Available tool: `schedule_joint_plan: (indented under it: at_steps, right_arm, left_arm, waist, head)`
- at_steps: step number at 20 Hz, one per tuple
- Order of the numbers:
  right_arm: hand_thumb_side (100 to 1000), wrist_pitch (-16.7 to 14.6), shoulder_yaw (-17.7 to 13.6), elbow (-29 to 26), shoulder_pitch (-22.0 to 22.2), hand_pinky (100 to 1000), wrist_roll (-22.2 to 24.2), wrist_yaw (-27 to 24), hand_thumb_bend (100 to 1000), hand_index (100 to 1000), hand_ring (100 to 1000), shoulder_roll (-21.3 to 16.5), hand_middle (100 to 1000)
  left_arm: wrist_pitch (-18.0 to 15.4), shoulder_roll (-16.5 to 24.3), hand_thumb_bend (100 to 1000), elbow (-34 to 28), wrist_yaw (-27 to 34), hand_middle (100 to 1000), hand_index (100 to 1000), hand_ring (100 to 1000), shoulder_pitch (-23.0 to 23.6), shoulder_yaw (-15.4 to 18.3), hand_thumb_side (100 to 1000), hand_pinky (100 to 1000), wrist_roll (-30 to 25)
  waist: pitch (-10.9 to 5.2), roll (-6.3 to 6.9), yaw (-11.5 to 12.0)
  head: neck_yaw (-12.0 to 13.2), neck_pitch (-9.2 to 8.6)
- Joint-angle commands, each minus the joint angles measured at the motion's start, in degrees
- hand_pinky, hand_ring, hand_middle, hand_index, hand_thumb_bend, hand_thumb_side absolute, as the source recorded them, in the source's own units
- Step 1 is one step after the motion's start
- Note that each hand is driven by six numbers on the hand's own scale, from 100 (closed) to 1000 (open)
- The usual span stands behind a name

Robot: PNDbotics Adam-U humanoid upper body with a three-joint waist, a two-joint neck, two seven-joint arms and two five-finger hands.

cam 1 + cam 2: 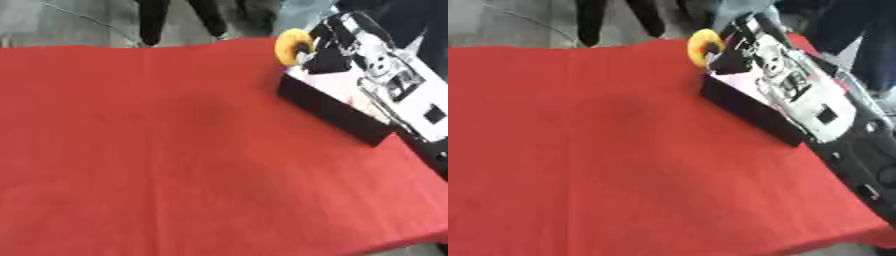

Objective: Pick up the objects with one hand, pass them to the other hand, and then place them into the box on the other side of the table.

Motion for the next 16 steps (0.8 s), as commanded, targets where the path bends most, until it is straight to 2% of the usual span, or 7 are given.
schedule_joint_plan:
  at_steps: [1, 4, 5, 8, 16]
  right_arm:
    - [100, 7.7, -1.9, -0.5, 1.8, 619, -17.9, -5.8, 100, 422, 433, -3.1, 382]
    - [100, 7.7, -1.8, -0.5, 4.4, 620, -28.7, -12.3, 100, 423, 437, -3.4, 381]
    - [100, 7.7, -2.2, -0.3, 5.0, 622, -30.4, -13.6, 100, 424, 440, -3.6, 379]
    - [100, 7.7, -3.7, 2.9, 5.8, 623, -31.8, -13.6, 100, 425, 443, -4.0, 378]
    - [100, 7.7, -6.0, 12.4, 4.8, 612, -32.0, -10.6, 100, 426, 442, -4.4, 376]
  left_arm:
    - [-0.1, 1.6, 615, -1.0, -0.2, 636, 714, 665, -0.3, 1.1, 391, 708, 0.6]
    - [-0.2, 1.4, 616, -1.0, -0.2, 637, 715, 666, -0.4, 1.2, 390, 708, 0.8]
    - [-0.2, 1.4, 616, -1.0, -0.2, 636, 714, 666, -0.4, 1.2, 388, 707, 0.9]
    - [-0.3, 1.4, 614, -1.0, -0.3, 636, 714, 666, -0.4, 1.3, 387, 707, 1.2]
    - [-0.5, 1.4, 613, -1.0, -0.7, 636, 713, 667, -0.3, 1.3, 386, 706, 1.2]
  waist:
    - [-0.9, 0.16, 0.0]
    - [-0.96, 0.19, 0.1]
    - [-0.99, 0.2, 0.1]
    - [-1.04, 0.22, 0.2]
    - [-1.06, 0.21, 0.3]
  head:
    - [-0.5, -0.92]
    - [-0.8, -1.02]
    - [-0.8, -1.04]
    - [-1.0, -1.15]
    - [-0.9, -1.26]
